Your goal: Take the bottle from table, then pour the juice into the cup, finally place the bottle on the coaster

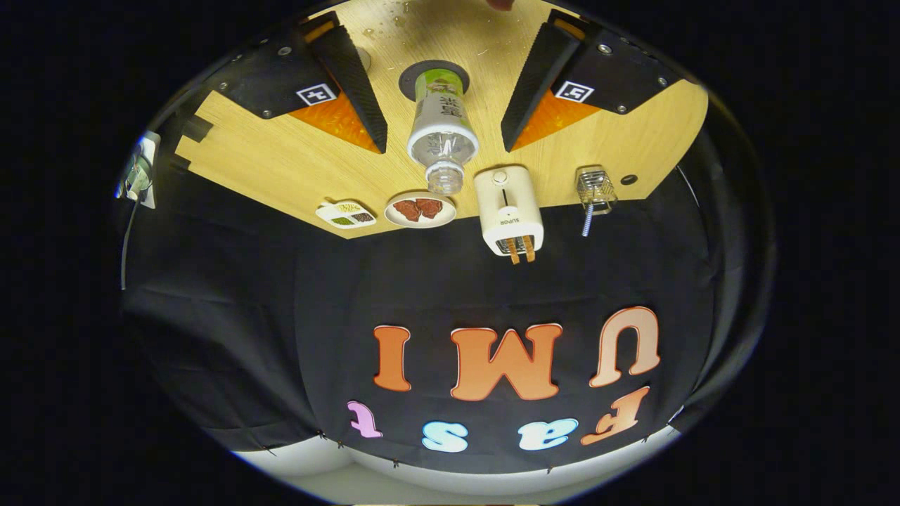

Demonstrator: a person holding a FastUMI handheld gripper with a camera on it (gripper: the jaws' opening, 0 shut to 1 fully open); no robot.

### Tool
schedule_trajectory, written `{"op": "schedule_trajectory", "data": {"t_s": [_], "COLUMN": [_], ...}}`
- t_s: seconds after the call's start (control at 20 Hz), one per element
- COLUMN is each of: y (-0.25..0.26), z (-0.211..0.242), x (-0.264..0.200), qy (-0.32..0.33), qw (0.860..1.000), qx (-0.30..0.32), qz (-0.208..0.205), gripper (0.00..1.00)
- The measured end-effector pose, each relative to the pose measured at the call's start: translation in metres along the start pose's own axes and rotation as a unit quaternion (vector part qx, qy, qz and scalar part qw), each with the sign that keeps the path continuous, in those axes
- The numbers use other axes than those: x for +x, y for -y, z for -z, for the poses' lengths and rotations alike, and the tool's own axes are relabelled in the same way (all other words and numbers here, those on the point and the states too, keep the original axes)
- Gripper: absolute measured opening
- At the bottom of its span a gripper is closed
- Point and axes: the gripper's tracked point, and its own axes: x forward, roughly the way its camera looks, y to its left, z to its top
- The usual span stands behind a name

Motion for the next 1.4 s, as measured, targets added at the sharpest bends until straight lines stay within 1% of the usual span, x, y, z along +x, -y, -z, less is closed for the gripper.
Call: {"op": "schedule_trajectory", "data": {"t_s": [0.1,0.3,0.4,0.45,0.6,0.65,0.8,0.95,1.0,1.1,1.15,1.25,1.4], "y": [-0.013,-0.043,-0.055,-0.065,-0.102,-0.111,-0.127,-0.147,-0.146,-0.134,-0.128,-0.124,-0.117], "z": [-0.018,-0.062,-0.075,-0.080,-0.089,-0.092,-0.096,-0.099,-0.097,-0.093,-0.094,-0.092,-0.093], "x": [-0.027,-0.088,-0.115,-0.129,-0.169,-0.182,-0.217,-0.249,-0.254,-0.260,-0.261,-0.258,-0.256], "qy": [0.001,0.032,0.040,0.043,0.049,0.052,0.059,0.072,0.074,0.074,0.077,0.072,0.075], "qw": [1.000,0.998,0.997,0.995,0.989,0.987,0.983,0.977,0.977,0.980,0.981,0.984,0.985], "qx": [0.000,0.011,0.002,0.003,0.018,0.016,-0.004,0.004,-0.004,-0.027,-0.028,-0.016,0.011], "qz": [-0.017,-0.056,-0.070,-0.085,-0.141,-0.154,-0.173,-0.201,-0.202,-0.184,-0.173,-0.160,-0.155], "gripper": [0.97,0.97,0.97,0.97,0.97,0.97,0.97,0.97,0.97,0.97,0.97,0.97,0.97]}}
